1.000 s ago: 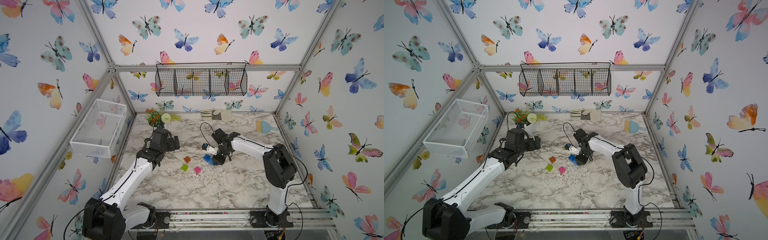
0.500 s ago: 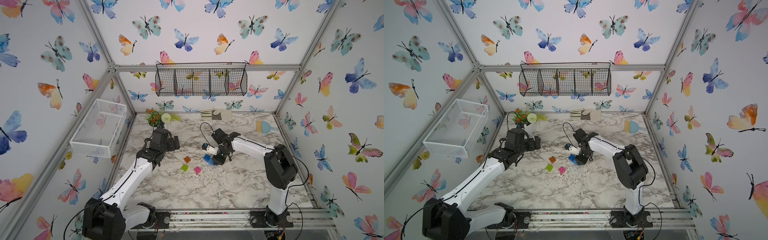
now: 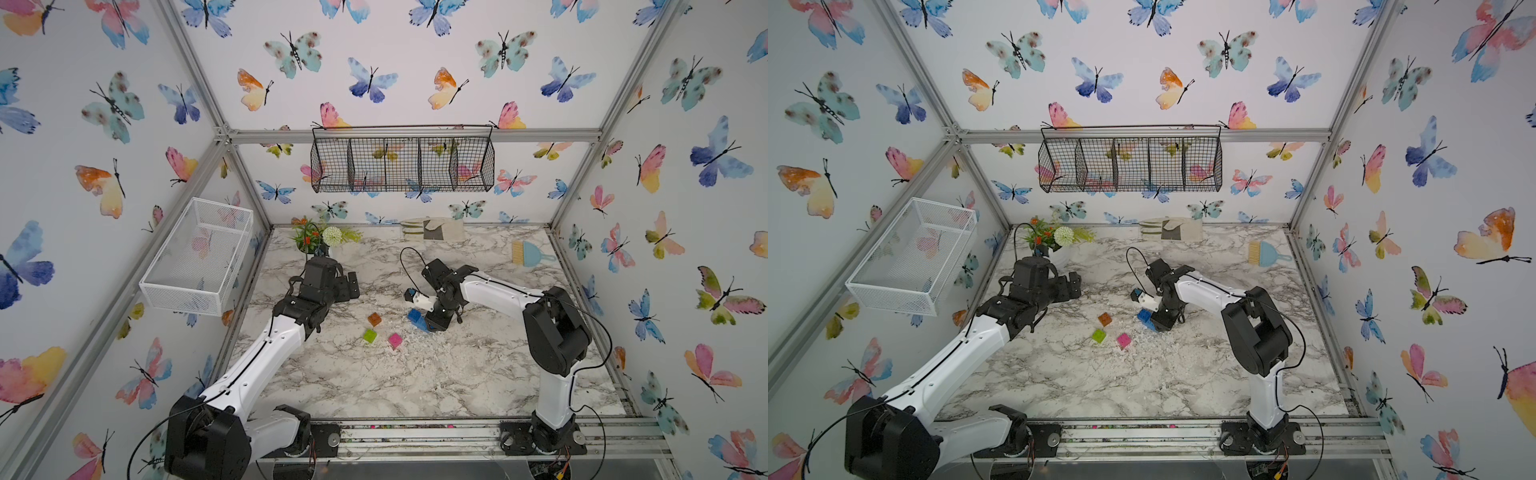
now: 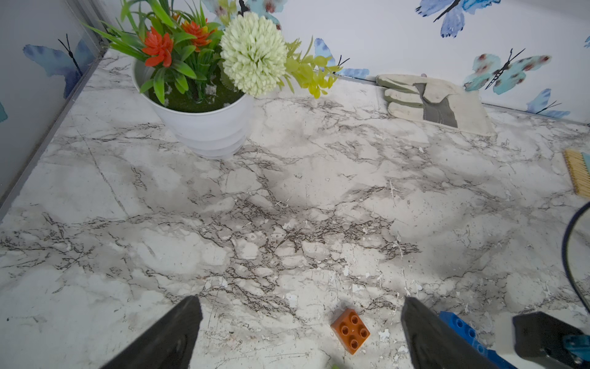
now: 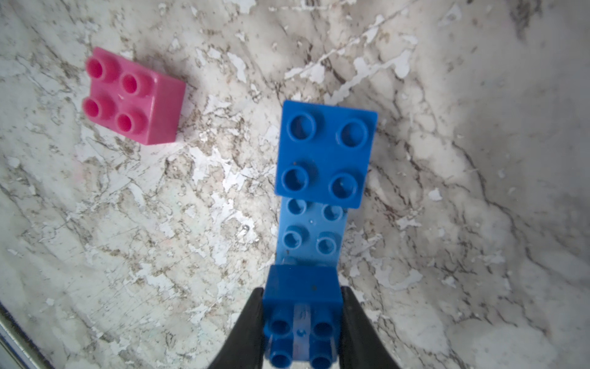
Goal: Assemble the letter y with lego
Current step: Assemble the lego brick with the lego brick.
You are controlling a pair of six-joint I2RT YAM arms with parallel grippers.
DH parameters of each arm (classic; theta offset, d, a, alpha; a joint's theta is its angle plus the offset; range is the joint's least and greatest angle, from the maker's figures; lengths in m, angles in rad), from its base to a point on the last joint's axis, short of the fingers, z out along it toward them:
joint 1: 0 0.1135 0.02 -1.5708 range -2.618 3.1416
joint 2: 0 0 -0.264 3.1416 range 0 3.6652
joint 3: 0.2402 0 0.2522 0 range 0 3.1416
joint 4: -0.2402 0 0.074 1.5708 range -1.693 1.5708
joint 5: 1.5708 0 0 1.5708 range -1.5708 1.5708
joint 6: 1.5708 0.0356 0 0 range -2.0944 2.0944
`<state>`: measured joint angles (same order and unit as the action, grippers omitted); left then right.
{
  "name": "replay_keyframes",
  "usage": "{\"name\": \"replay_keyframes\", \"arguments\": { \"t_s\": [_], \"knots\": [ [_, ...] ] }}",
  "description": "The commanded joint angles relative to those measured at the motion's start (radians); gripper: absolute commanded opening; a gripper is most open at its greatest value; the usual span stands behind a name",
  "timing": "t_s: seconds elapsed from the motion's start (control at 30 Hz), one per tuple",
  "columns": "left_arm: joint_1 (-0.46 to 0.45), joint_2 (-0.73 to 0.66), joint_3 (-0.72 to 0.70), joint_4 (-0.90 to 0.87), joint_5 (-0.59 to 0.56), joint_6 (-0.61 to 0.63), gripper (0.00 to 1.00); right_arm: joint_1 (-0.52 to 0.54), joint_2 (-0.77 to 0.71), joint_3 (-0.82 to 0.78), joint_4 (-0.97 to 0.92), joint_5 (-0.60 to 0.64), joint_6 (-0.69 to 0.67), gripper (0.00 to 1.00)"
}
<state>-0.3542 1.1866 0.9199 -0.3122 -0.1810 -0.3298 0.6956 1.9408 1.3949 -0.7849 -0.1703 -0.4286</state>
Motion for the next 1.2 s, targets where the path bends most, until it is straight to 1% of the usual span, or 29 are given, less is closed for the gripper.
{"name": "replay_keyframes", "arguments": {
  "t_s": [0.0,0.17,0.43,0.6,0.67,0.77,0.93,1.03,1.17],
  "knots": [
    [0.004,-0.003,0.022,-0.017,-0.015,0.000,0.99,0.015,0.051,0.003,-0.048,0.030,0.024,0.04],
    [0.003,-0.002,0.022,-0.017,-0.015,-0.001,0.98,0.025,0.069,0.026,-0.074,0.065,0.084,0.04],
    [0.004,-0.003,0.023,-0.018,-0.015,-0.001,0.98,0.030,0.077,0.023,-0.078,0.064,0.169,0.04],
    [0.005,-0.002,0.022,-0.017,-0.014,-0.002,0.98,0.032,0.071,0.004,-0.070,0.060,0.196,0.04],
    [0.006,-0.002,0.023,-0.017,-0.015,-0.001,0.98,0.031,0.059,-0.004,-0.060,0.056,0.188,0.04],
    [0.004,-0.001,0.022,-0.018,-0.015,-0.001,0.98,0.032,0.038,-0.026,-0.040,0.049,0.135,0.04],
    [0.004,-0.001,0.022,-0.017,-0.016,-0.002,0.98,0.031,0.017,-0.072,-0.003,0.082,0.073,0.04],
    [0.004,-0.002,0.022,-0.018,-0.020,-0.002,0.99,0.031,0.024,-0.077,-0.005,0.102,0.065,0.04],
    [0.004,-0.002,0.022,-0.017,-0.017,-0.002,0.98,0.032,0.041,-0.070,-0.009,0.110,0.087,0.04]
  ]
}}
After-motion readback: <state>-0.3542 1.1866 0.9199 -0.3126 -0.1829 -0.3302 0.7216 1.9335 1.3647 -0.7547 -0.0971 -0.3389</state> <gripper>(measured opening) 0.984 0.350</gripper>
